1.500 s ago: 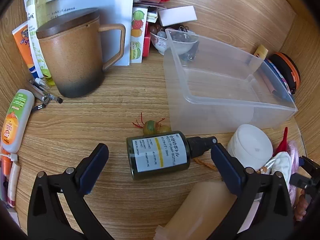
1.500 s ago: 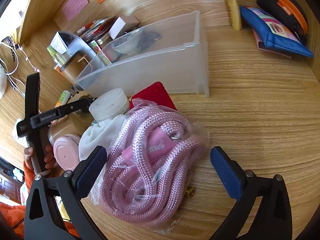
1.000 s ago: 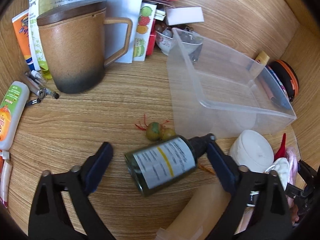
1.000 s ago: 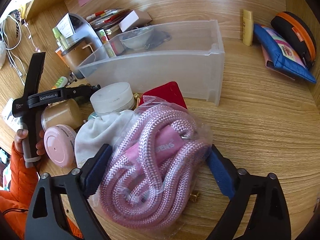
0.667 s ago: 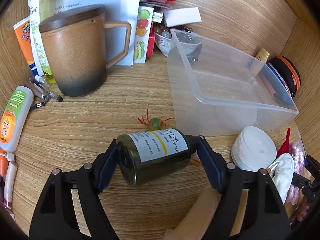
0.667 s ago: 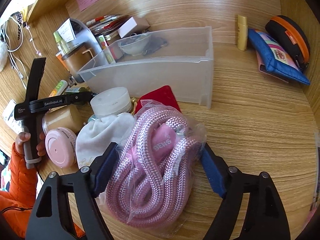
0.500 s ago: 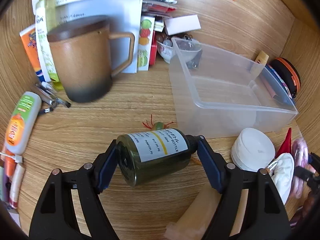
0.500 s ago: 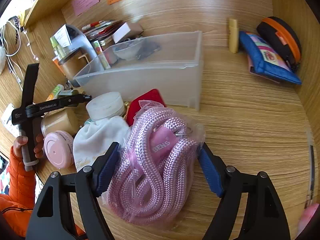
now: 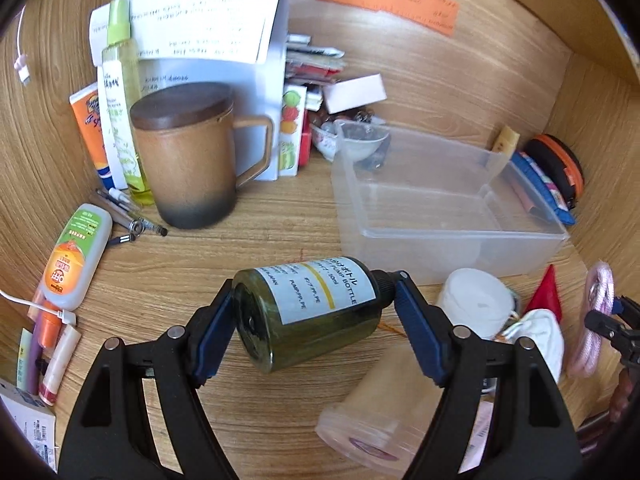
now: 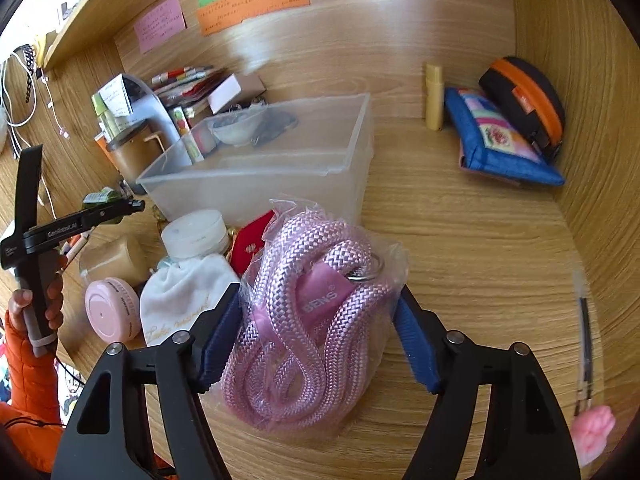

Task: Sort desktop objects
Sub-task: 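Grasp the bagged pink rope with the right gripper while the left grasps the green bottle, then carry the pink rope and green bottle over the clear box and release both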

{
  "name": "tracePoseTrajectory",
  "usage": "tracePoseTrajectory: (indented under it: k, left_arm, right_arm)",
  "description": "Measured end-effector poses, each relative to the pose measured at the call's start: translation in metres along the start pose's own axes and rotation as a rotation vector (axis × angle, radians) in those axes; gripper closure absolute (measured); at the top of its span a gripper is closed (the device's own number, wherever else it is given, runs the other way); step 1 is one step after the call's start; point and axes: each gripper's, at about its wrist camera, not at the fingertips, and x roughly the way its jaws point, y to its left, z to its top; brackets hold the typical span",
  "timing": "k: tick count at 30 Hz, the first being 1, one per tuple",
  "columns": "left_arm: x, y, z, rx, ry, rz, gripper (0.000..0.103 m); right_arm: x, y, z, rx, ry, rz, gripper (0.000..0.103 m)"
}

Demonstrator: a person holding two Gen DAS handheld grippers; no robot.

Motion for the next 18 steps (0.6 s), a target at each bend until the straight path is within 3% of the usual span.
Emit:
tracePoseTrajectory:
  k: [10, 18]
  left_arm:
    - [-0.026, -0.011, 0.011, 0.019, -0.081, -0.013, 0.026]
    - [-0.043, -0.019, 0.028, 0.057, -0.136, -0.006, 0.026]
  right_arm:
    - [-0.030, -0.006, 0.036, -0.054, -0.115, -0.039, 0.036]
    - [-0.031, 0.001, 0.073, -0.091, -0.168, -0.050, 0.036]
